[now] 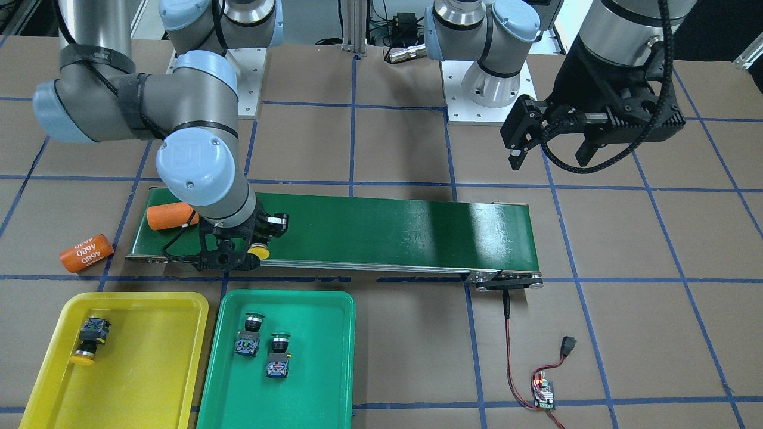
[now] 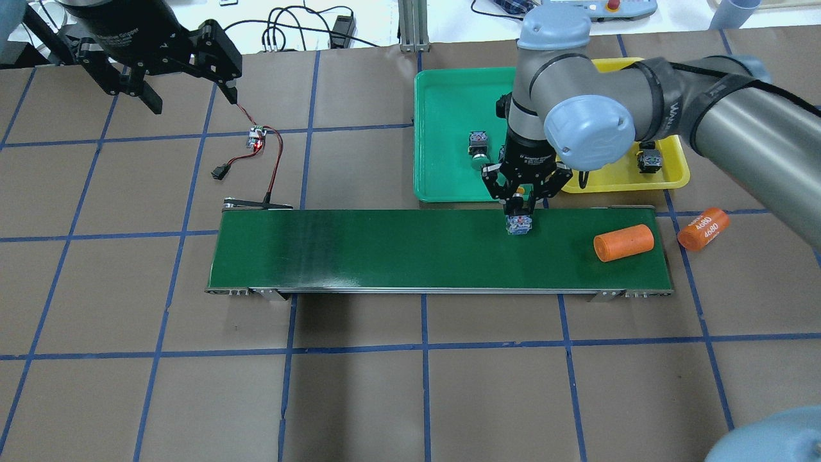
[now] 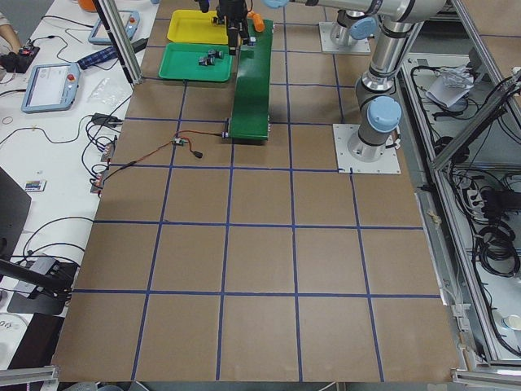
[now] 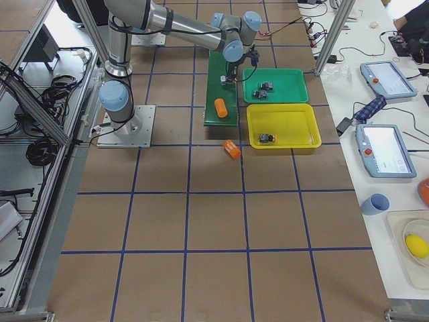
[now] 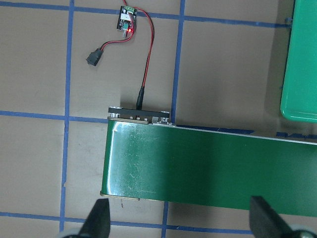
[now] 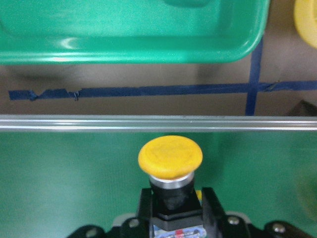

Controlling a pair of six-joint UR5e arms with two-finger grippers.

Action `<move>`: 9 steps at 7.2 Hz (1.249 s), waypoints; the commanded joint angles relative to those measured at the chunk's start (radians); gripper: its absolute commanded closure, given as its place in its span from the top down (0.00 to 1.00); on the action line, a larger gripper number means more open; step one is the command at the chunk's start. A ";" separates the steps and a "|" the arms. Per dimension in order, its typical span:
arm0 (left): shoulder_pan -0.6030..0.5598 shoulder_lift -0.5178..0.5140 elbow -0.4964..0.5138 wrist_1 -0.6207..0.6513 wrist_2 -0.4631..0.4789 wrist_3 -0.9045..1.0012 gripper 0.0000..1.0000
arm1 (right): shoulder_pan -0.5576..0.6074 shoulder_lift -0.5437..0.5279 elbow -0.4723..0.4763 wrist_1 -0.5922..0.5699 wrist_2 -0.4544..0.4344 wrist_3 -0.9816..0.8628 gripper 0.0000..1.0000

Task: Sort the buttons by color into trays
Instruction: 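Carry the yellow button into the yellow tray and open the right gripper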

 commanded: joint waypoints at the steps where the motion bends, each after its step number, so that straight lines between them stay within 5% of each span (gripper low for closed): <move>1: -0.001 -0.009 0.008 -0.008 0.002 0.000 1.00 | -0.058 -0.002 -0.035 -0.004 0.000 -0.004 0.00; 3: 0.001 -0.010 0.010 -0.005 0.002 0.000 1.00 | -0.069 0.001 -0.070 -0.039 -0.014 -0.016 0.00; 5: 0.001 -0.010 0.008 -0.007 0.002 0.000 1.00 | -0.104 0.102 -0.097 -0.238 -0.162 -0.049 0.00; 9: 0.001 -0.009 0.011 -0.007 0.002 0.000 1.00 | -0.266 0.222 -0.095 -0.368 -0.176 -0.278 0.00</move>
